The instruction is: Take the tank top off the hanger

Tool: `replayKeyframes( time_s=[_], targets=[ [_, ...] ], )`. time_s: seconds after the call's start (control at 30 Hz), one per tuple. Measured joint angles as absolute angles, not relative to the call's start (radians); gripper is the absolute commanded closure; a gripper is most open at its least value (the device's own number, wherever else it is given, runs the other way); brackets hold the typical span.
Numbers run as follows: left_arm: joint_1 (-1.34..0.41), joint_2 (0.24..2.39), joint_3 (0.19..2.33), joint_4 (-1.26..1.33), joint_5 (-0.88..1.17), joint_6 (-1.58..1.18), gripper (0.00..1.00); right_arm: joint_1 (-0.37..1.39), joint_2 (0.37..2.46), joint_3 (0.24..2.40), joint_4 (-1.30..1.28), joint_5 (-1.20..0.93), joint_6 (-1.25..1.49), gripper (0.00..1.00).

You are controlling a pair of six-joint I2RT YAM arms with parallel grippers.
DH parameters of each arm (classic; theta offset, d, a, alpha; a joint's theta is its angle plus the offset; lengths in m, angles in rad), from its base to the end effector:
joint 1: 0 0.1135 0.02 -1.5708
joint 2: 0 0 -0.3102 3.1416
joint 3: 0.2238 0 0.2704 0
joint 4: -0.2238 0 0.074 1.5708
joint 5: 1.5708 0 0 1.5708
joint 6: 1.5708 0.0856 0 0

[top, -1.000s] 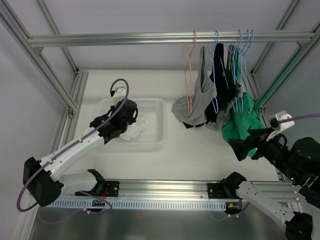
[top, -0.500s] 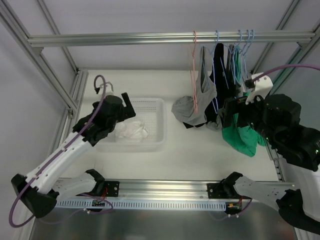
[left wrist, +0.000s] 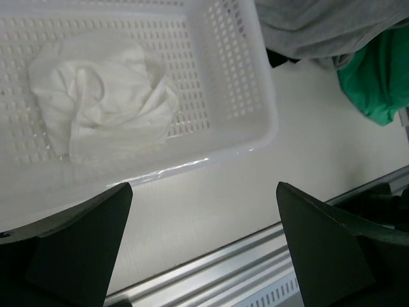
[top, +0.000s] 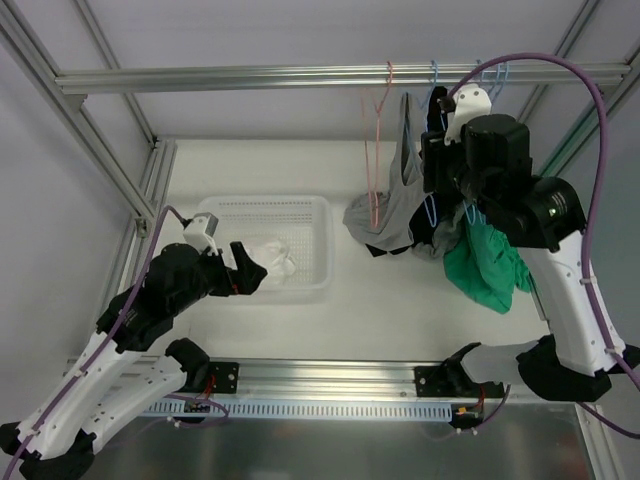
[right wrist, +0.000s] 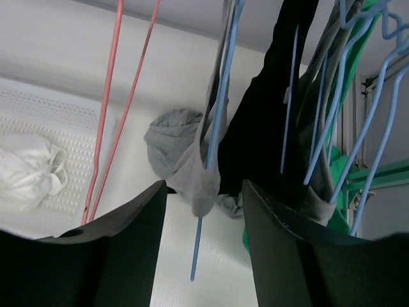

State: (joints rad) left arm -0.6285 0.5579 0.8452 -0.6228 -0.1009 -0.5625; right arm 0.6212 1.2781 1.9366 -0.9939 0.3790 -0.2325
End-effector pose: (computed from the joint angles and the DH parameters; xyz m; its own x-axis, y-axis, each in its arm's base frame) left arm 0.1207 -0.0771 0.3576 -0.4962 -0.2953 -0.8165 0.2877 0.8313 -0.4755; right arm 0.2195 0.1182 0.5688 -0.2013 -0.4073 -0.8908 -0.3114 0.8889 -0.3361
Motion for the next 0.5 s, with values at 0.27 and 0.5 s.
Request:
replayKeyframes(
  time_s=[0.27, 0.5],
  targets=[
    [-0.628, 0.522, 0.837, -0.72, -0.028, -0.508, 0.01, 0.476, 1.421, 1.975, -0.941, 0.277, -0.239, 0.65],
    [-0.628, 0.537, 0.879, -0.762, 0.019, -0.434, 0.01, 0.453, 1.512, 1.975, -0.911, 0.234, -0.241, 0.87]
  ],
)
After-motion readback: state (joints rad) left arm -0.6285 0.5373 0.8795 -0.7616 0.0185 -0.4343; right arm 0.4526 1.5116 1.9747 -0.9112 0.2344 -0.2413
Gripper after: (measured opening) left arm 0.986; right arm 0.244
